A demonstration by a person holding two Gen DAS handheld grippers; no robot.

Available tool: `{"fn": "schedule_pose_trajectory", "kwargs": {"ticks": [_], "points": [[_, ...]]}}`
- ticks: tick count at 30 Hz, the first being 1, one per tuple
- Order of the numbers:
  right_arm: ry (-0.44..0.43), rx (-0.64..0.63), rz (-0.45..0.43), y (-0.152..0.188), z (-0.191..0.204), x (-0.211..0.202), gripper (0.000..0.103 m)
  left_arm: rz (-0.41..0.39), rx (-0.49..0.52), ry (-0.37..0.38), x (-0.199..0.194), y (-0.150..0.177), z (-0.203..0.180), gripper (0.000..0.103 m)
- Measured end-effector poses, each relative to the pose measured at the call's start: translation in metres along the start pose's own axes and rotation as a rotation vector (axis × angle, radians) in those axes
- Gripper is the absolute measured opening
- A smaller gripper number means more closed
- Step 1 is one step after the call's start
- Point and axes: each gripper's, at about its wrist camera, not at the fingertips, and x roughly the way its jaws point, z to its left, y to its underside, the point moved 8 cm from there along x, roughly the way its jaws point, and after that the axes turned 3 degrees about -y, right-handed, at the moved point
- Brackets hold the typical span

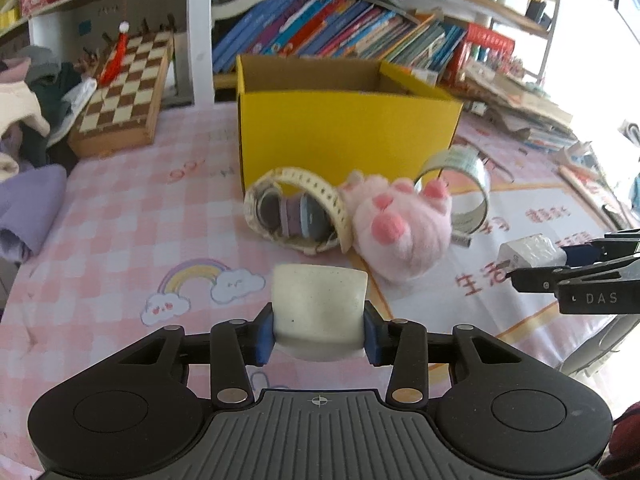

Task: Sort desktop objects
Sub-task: 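Close the left tool on the white block while the right tool grips the white charger, then carry the white block and white charger over the yellow box with both tools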

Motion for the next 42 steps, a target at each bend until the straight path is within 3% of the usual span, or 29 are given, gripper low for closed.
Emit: {"fn": "schedule_pose_trajectory", "kwargs": {"ticks": [17, 28, 35, 42], "points": [[-0.011, -0.112, -0.073, -0.004, 0.056, -0.041, 0.050, -0.125, 0.054, 0.069, -0.046, -0.009, -0.003, 0.039], [-0.027, -0.126, -0.099, -0.013, 0.072, -0.046, 0.050, -0.162, 0.075, 0.081, -0.056, -0.018, 0.000, 0.039], [-0.040, -0.114, -0.145, -0.044, 0.061, -0.040, 0.050, -0.193, 0.084, 0.061, -0.048, -0.037, 0.002, 0.039], [-0.067, -0.121, -0.203, -0.089, 0.045, -0.029, 0.050, -0.235, 0.096, 0.042, -0.034, -0.079, 0.002, 0.039]]}}
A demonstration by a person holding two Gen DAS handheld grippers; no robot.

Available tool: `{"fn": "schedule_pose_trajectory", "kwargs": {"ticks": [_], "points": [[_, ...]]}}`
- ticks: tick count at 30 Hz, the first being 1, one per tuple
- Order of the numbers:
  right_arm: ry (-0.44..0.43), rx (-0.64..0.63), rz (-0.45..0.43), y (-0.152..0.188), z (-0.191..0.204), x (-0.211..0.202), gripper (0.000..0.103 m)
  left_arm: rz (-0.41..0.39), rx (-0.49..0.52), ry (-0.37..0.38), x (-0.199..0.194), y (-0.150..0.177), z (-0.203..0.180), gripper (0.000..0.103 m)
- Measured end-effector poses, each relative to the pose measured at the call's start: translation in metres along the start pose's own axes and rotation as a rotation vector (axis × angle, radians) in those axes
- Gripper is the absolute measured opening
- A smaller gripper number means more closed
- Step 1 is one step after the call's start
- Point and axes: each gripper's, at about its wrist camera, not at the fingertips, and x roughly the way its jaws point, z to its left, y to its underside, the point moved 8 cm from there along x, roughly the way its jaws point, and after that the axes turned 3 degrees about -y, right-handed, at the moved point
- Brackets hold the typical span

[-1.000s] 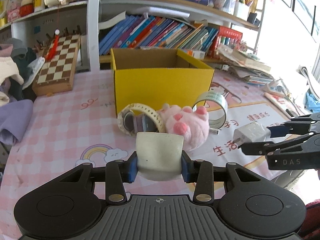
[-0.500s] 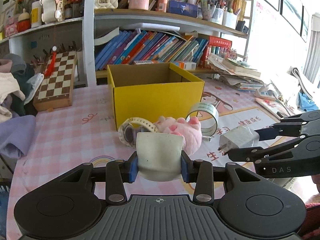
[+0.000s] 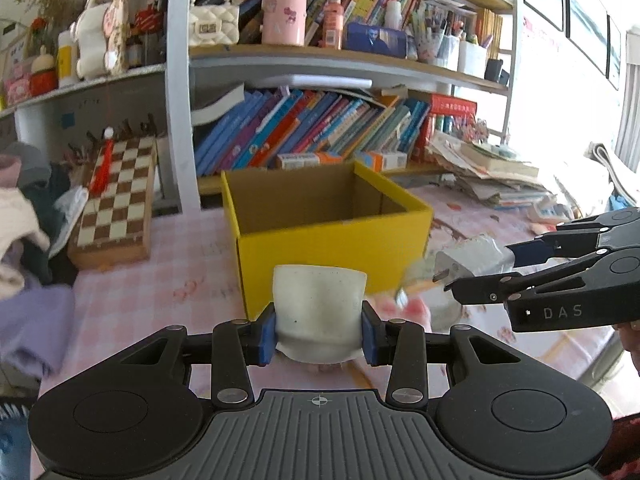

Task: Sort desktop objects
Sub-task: 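Carry the white block and white charger over the yellow box with both tools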

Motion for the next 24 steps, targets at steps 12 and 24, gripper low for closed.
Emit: {"fn": "schedule_pose_trajectory", "kwargs": {"ticks": [12, 24], "points": [[-0.046, -0.075, -0.031, -0.057, -0.041, 0.046, 0.050, -0.025, 0.045, -0.024, 0.050, -0.051, -0.004, 0.039], [-0.088, -0.190, 0.006, -0.096, -0.074, 0.114, 0.050, 0.029, 0.116, -0.067, 0.109, -0.074, 0.000, 0.039]]}}
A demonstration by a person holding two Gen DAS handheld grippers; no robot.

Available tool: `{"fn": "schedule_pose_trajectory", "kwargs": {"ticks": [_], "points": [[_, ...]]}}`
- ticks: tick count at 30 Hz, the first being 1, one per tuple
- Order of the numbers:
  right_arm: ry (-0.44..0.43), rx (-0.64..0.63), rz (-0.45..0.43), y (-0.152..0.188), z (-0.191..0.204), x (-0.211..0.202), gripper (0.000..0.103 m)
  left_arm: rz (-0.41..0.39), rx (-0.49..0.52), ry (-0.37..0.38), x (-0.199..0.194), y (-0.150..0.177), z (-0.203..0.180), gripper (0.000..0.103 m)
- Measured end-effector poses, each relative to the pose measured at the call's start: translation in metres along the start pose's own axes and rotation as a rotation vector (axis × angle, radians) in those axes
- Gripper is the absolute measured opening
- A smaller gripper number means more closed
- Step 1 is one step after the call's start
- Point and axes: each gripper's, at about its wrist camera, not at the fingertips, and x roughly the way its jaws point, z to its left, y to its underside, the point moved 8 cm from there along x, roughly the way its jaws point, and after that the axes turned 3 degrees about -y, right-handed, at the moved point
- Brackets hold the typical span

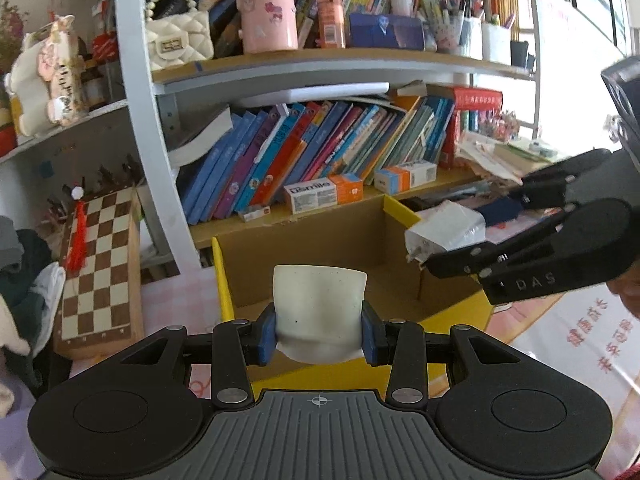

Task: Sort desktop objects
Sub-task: 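Carry the white block and white charger over the yellow box with both tools, then open the left tool dropping the block while the right tool releases the charger into the box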

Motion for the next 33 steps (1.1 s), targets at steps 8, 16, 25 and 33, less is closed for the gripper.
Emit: {"fn": "schedule_pose_trajectory", "kwargs": {"ticks": [8, 16, 25, 33], "points": [[-0.047, -0.176, 0.103, -0.003, -0.007, 0.056, 0.050, 0.101, 0.058, 0.014, 0.055, -0.009, 0.004, 0.039], [-0.134, -0.354, 0.233, 0.010, 0.001, 0.104, 0.050, 0.218, 0.163, 0.037, 0.102, -0.003, 0.000, 0.039], [-0.244, -0.479, 0.386, 0.023, 0.013, 0.145, 0.047, 0.336, 0.195, 0.063, 0.132, 0.013, 0.001, 0.040], [-0.278, -0.487, 0.392, 0.021, 0.012, 0.150, 0.047, 0.378, 0.186, 0.088, 0.138, 0.016, 0.002, 0.042]]}}
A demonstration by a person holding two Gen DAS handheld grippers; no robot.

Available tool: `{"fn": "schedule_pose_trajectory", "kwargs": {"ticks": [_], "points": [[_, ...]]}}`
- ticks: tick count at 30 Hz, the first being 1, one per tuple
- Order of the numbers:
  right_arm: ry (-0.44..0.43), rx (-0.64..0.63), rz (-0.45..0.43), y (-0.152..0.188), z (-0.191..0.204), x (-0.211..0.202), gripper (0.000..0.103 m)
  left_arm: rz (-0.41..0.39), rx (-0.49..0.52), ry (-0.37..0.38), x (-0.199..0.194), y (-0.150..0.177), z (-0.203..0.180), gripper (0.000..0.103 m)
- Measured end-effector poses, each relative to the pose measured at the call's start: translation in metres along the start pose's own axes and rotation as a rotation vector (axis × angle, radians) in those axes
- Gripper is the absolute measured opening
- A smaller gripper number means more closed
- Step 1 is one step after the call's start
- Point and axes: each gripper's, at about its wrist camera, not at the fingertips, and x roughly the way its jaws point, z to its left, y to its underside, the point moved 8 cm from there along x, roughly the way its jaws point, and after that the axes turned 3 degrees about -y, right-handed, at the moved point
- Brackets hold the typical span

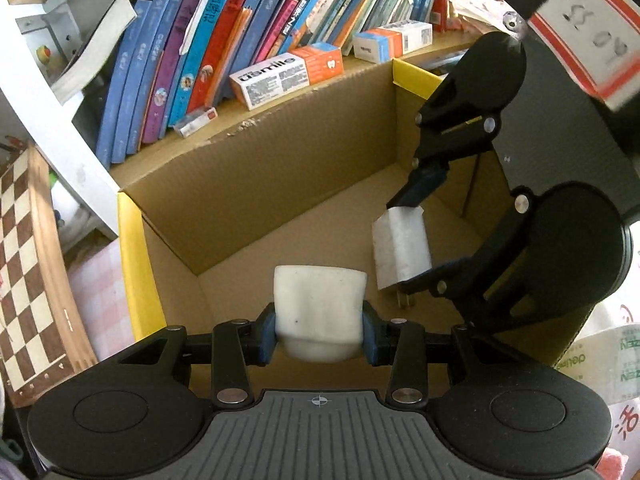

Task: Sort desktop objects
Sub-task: 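Open the left tool dropping the block while the right tool releases the charger into the box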

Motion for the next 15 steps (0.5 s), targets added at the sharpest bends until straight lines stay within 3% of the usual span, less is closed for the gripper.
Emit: {"fn": "schedule_pose_trajectory", "kwargs": {"ticks": [4, 7, 11, 15], "points": [[0.003, 0.024, -0.019, -0.001, -0.003, -0.003, 0.048, 0.000, -0.001, 0.003, 0.000, -0.002, -0.001, 0.044], [0.017, 0.035, -0.045, -0.002, -0.004, -0.009, 0.058, -0.010, -0.003, -0.012, -0.001, -0.003, -0.001, 0.048], [0.027, 0.067, -0.078, 0.001, -0.006, -0.023, 0.067, -0.054, 0.002, -0.043, -0.013, -0.005, 0.000, 0.064], [0.060, 0.112, -0.125, 0.005, -0.010, -0.042, 0.074, -0.100, -0.009, -0.060, -0.030, -0.004, 0.000, 0.070]]}}
